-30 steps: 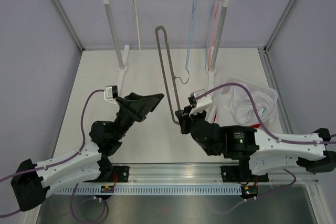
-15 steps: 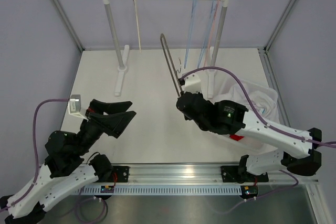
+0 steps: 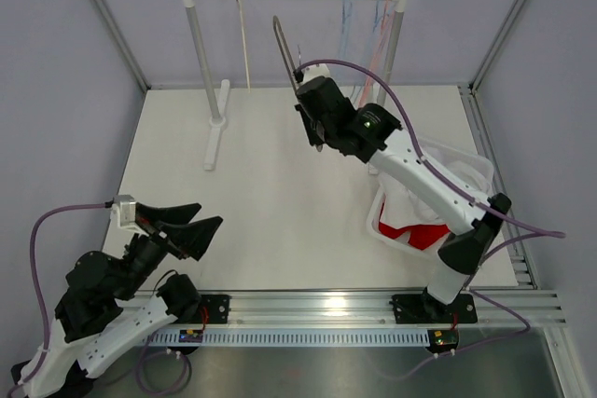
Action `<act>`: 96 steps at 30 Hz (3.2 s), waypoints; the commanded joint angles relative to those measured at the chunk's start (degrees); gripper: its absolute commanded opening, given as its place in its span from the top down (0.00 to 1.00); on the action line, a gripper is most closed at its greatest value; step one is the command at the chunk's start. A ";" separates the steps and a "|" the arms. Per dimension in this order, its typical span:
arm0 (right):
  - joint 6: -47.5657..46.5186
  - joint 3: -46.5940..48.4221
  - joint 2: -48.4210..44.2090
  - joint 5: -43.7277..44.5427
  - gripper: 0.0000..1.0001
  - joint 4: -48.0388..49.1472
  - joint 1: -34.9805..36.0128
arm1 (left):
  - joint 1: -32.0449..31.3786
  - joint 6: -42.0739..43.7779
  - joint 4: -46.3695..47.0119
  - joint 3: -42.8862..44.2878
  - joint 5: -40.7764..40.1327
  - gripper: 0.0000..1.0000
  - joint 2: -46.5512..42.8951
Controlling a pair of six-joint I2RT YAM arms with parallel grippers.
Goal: Remove the t-shirt from the hanger
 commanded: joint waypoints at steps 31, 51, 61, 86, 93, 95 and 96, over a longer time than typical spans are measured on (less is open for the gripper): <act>-13.97 38.05 25.88 -13.02 1.00 4.06 -14.42 | 0.04 4.37 -4.46 -1.49 0.04 0.01 -8.12; -11.60 39.64 30.01 -21.47 1.00 8.98 -18.81 | 2.68 4.81 -4.46 -1.57 1.09 0.01 -6.45; -9.05 32.07 23.94 -21.56 0.83 14.26 -18.90 | 3.56 4.81 -4.46 -1.66 1.09 0.01 -5.75; 6.23 -37.50 -35.80 -32.18 0.01 48.86 -18.90 | 7.95 5.60 -4.38 -1.40 0.83 0.01 -4.07; 14.58 -59.56 -55.67 -35.37 0.00 56.88 -18.82 | 8.30 5.17 -4.38 -1.40 -1.01 0.01 -2.76; 15.47 -62.22 -60.77 -35.53 0.01 57.33 -18.82 | 8.30 5.34 -4.37 -1.23 -1.01 0.01 -1.79; 15.91 -63.27 -62.00 -36.31 0.00 56.46 -18.82 | 8.31 5.43 -4.38 -1.22 -1.10 0.01 -1.44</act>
